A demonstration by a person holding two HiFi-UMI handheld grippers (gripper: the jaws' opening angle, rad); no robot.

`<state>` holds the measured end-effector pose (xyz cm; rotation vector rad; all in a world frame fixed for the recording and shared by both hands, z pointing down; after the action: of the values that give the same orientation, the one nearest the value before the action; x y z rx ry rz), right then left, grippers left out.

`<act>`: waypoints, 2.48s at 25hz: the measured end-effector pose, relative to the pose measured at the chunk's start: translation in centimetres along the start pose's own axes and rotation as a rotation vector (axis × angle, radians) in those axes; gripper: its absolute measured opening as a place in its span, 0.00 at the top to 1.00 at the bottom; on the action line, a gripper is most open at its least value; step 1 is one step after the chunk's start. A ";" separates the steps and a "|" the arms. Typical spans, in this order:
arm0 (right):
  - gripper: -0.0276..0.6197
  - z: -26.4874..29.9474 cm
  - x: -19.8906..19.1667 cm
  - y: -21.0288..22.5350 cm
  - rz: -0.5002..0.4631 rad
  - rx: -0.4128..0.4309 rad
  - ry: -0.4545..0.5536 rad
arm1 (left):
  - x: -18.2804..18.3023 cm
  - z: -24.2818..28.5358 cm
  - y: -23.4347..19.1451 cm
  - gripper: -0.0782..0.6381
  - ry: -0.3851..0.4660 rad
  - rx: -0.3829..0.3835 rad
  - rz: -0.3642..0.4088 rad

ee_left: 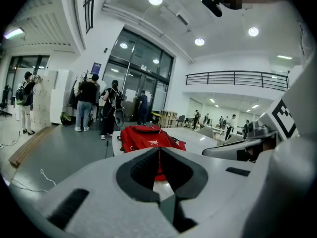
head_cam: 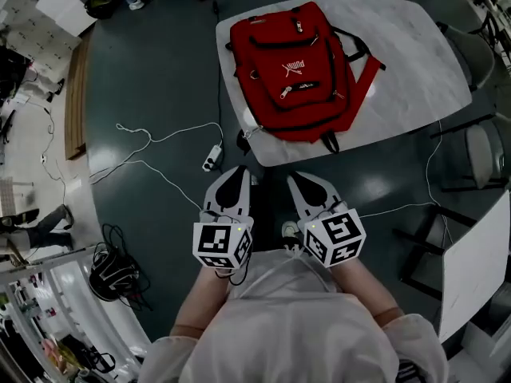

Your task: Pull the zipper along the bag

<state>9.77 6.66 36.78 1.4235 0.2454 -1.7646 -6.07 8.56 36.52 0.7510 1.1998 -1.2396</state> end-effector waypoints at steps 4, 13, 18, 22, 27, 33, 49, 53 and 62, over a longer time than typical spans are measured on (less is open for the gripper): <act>0.91 4.0 2.1 0.7 0.011 -0.065 0.019 | 1.6 4.8 -2.7 0.86 -0.022 -0.105 0.012; 0.92 12.2 4.3 2.3 0.090 -0.249 0.015 | 4.1 13.2 -11.0 0.86 -0.113 -0.291 0.081; 0.92 14.0 2.6 3.6 0.122 -0.320 -0.083 | 3.0 15.2 -13.2 0.86 -0.184 -0.339 0.086; 0.92 15.6 0.1 5.7 0.149 -0.330 -0.194 | 0.3 16.1 -13.7 0.86 -0.258 -0.349 0.066; 0.92 17.6 -3.1 8.2 0.137 -0.309 -0.330 | -3.8 17.0 -13.5 0.86 -0.353 -0.327 0.043; 0.92 18.9 -5.6 10.8 0.121 -0.268 -0.432 | -7.8 17.5 -12.7 0.86 -0.434 -0.293 0.027; 0.92 20.4 -8.6 12.4 0.059 -0.165 -0.570 | -12.7 17.8 -9.1 0.65 -0.616 -0.353 0.110; 0.92 20.8 -8.7 12.3 0.020 -0.141 -0.591 | -13.3 18.3 -8.5 0.65 -0.652 -0.356 0.216; 0.92 21.4 -8.5 12.6 0.051 -0.086 -0.661 | -14.5 19.3 -8.1 0.80 -0.757 -0.376 0.336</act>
<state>3.28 -10.33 55.68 0.7171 -0.0677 -2.0450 -7.28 -6.93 56.67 0.1502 0.6118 -0.8533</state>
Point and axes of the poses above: the fingertips, and each gripper's own axes: z forward along the fingers, y to its right, x out of its top, the point moved 6 cm from there along -z, backward along the fingers, and after that the axes turned 3 degrees about y, right-handed, at the moved point
